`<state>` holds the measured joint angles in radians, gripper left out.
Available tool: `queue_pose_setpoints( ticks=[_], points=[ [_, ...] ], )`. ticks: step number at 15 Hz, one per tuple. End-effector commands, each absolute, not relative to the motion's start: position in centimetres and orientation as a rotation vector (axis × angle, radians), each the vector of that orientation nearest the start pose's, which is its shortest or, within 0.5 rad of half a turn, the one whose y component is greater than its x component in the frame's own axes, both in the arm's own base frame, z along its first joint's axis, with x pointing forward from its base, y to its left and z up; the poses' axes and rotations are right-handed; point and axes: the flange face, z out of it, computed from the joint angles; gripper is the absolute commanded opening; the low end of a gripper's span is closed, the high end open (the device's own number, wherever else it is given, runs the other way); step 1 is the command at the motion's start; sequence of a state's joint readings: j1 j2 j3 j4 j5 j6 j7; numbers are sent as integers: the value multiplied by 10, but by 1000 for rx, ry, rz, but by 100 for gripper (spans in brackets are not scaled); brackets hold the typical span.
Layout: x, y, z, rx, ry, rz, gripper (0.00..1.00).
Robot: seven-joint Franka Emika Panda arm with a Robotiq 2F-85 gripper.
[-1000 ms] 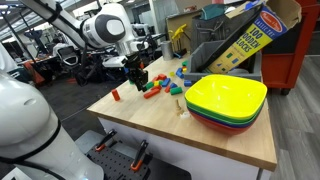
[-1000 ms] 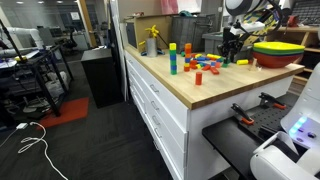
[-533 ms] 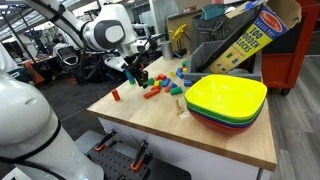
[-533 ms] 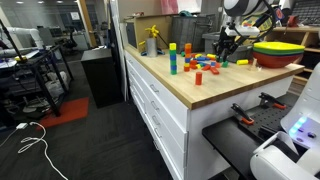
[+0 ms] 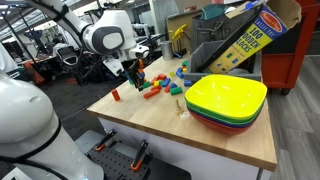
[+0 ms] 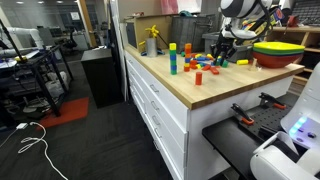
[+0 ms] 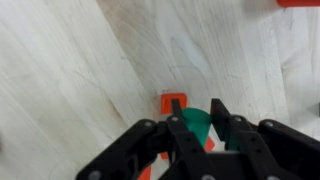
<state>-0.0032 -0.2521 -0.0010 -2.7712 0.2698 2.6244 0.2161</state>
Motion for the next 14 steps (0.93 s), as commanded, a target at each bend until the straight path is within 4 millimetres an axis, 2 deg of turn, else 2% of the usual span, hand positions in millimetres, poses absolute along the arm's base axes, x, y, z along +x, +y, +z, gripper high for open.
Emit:
queue_pose_setpoints(
  ticks=[1, 5, 10, 14],
  points=[
    [379, -1, 310, -2781, 710, 45, 9],
    [375, 1, 319, -2637, 775, 221, 9],
    [384, -6, 335, -2461, 893, 394, 9],
    [387, -5, 338, -2371, 982, 507, 9]
  ],
)
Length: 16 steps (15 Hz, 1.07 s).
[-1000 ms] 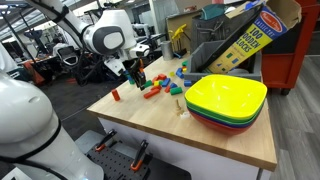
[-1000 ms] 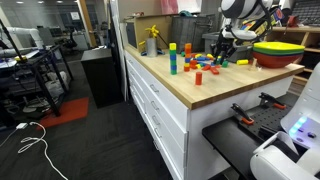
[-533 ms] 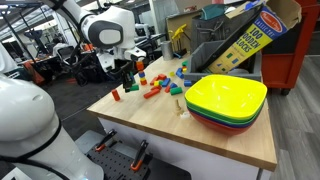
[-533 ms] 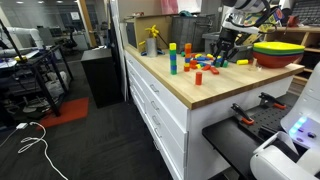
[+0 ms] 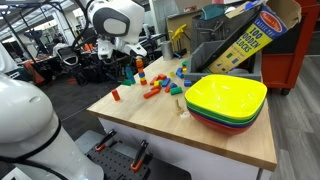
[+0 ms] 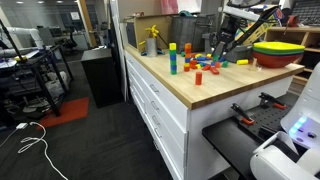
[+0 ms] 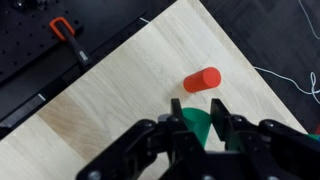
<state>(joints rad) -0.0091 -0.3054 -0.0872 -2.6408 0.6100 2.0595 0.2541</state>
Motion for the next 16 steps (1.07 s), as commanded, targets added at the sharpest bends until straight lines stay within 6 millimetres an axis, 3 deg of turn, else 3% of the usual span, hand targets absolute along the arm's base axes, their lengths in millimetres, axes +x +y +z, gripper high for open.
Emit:
queue_pose_setpoints(
  ticks=[1, 7, 16],
  points=[
    [387, -5, 338, -2353, 997, 529, 9],
    [390, 3, 326, -2222, 1054, 738, 9],
    [422, 7, 268, -2049, 1156, 901, 9]
  ],
)
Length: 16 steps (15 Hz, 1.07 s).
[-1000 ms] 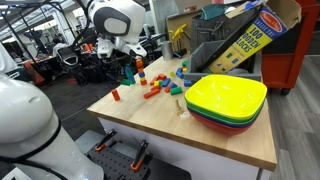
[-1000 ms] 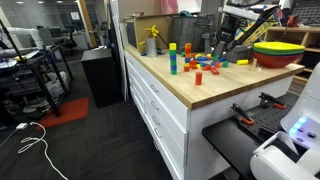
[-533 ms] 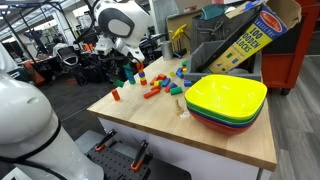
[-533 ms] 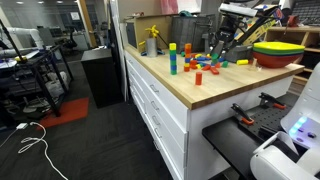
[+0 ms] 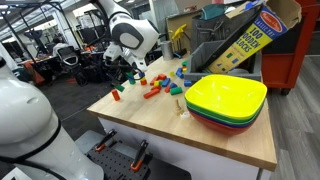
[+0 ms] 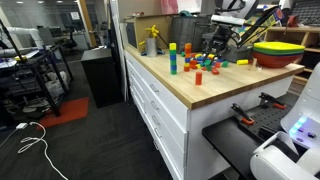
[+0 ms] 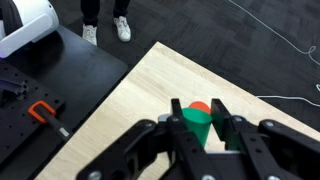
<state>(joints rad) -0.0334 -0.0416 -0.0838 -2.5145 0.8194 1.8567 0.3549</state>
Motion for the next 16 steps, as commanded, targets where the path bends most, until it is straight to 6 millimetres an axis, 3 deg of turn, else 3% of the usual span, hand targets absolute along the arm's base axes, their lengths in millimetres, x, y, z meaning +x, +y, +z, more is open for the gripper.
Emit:
queue_pose_setpoints(
  ticks=[1, 7, 12, 16],
  points=[
    [425, 5, 263, -2034, 1172, 908, 9],
    [444, -16, 238, -1900, 1264, 950, 9],
    [450, -40, 227, -1735, 1301, 1017, 9],
    [452, -47, 222, -1630, 1283, 1071, 9]
  ],
)
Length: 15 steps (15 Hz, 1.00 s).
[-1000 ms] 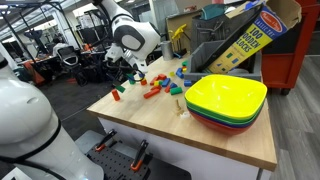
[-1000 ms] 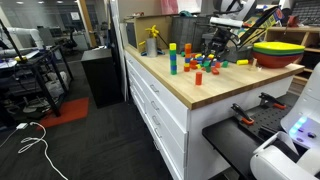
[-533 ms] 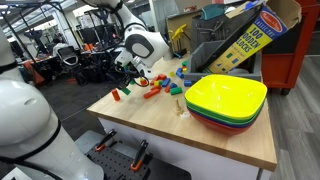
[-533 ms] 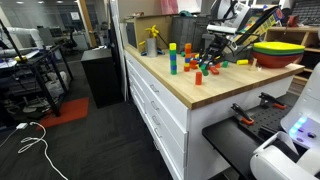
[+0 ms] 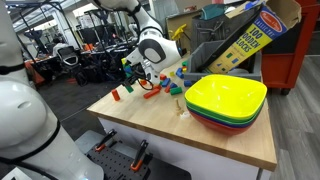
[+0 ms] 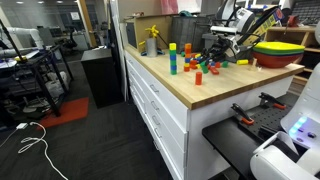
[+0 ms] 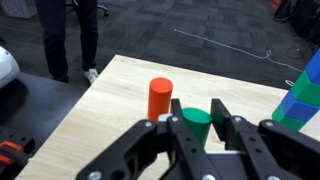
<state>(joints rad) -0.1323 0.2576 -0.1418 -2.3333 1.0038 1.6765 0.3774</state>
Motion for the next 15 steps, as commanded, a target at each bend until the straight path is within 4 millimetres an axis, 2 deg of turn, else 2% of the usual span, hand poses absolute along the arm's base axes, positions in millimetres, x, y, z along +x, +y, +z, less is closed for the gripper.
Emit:
queue_pose_setpoints(
  ticks=[1, 15],
  points=[
    [453, -48, 222, -1618, 1270, 1078, 9],
    [449, -47, 199, -1592, 1292, 1098, 9]
  ],
)
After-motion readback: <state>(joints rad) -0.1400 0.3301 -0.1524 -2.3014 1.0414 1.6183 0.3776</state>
